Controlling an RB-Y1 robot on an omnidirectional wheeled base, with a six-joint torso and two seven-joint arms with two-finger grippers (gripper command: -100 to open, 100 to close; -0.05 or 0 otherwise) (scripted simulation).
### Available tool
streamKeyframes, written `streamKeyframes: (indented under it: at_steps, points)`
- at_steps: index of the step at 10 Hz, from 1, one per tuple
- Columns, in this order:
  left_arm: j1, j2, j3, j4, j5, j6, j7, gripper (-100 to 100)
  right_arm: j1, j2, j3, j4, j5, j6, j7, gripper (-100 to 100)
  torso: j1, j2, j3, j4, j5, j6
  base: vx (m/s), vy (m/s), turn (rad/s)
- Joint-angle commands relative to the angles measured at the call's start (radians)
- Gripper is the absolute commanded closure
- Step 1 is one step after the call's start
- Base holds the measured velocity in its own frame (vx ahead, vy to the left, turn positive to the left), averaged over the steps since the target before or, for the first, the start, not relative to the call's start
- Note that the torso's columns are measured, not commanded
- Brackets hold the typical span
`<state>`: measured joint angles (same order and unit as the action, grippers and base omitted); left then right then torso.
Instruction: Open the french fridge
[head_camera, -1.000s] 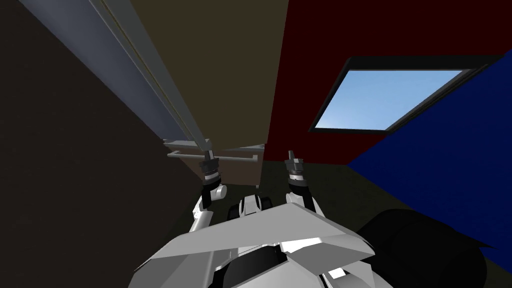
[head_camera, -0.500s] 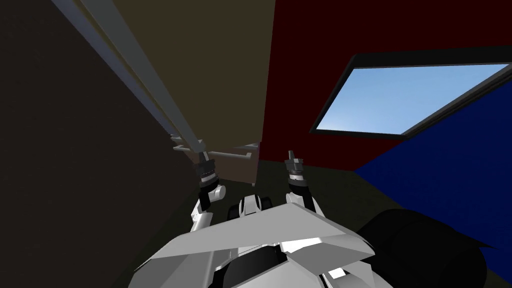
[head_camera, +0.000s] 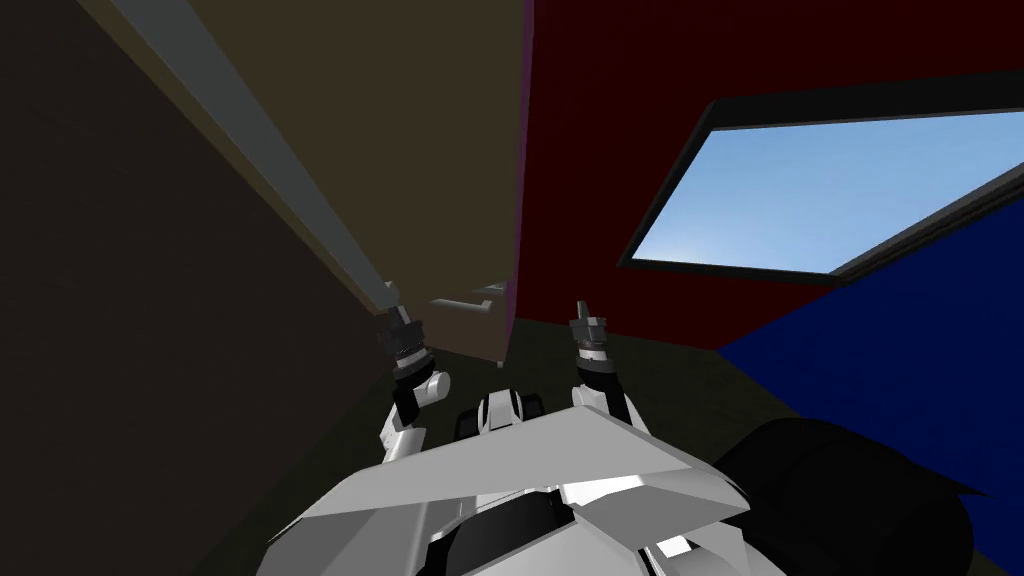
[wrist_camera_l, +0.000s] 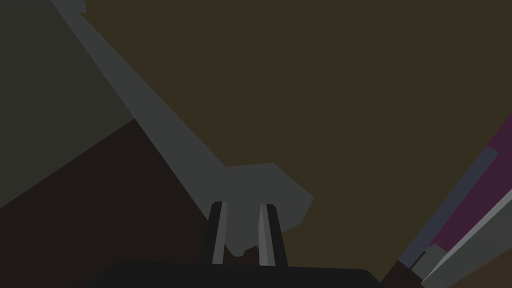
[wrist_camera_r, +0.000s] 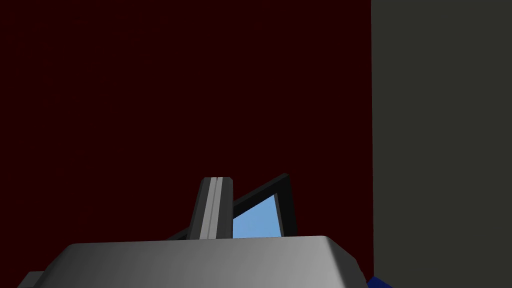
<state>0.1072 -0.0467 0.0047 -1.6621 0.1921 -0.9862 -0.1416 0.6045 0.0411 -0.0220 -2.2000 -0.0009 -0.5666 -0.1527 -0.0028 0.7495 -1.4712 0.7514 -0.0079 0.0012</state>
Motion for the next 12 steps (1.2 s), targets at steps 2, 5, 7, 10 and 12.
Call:
streamKeyframes:
  at_steps: [2, 5, 7, 10, 12]
  points:
    - [0.008, 0.006, 0.034, -0.023, 0.037, -0.018, -0.052, 100, 0.000, 0.000, 0.000, 0.000, 0.000, 0.000, 0.000, 0, -0.004, -0.002, 0.000, -0.005, 0.002, -0.003, -0.035, -0.246, 0.122]
    - [0.016, 0.013, 0.068, -0.047, 0.075, -0.035, -0.104, 100, 0.000, 0.000, 0.000, 0.000, 0.000, 0.000, 0.000, 0, -0.008, -0.002, -0.001, -0.002, -0.002, -0.001, -0.050, -0.248, 0.121]
    - [0.021, 0.017, 0.091, -0.062, 0.100, -0.047, -0.138, 100, 0.000, 0.000, 0.000, 0.000, 0.000, 0.000, 0.000, 0, -0.008, 0.004, 0.003, -0.001, -0.001, -0.003, -0.053, -0.289, 0.114]
    - [0.010, 0.060, 0.140, -0.014, 0.153, -0.037, -0.158, -100, 0.000, 0.000, 0.000, 0.000, 0.000, 0.000, 0.000, 0, -0.005, 0.007, 0.003, 0.003, -0.004, -0.004, -0.086, -0.229, 0.027]
    - [-0.038, 0.128, 0.212, 0.056, 0.222, -0.021, -0.149, -100, 0.000, 0.000, 0.000, 0.000, 0.000, 0.000, 0.000, 0, 0.008, -0.005, -0.001, -0.010, 0.008, -0.001, -0.125, -0.087, -0.284]
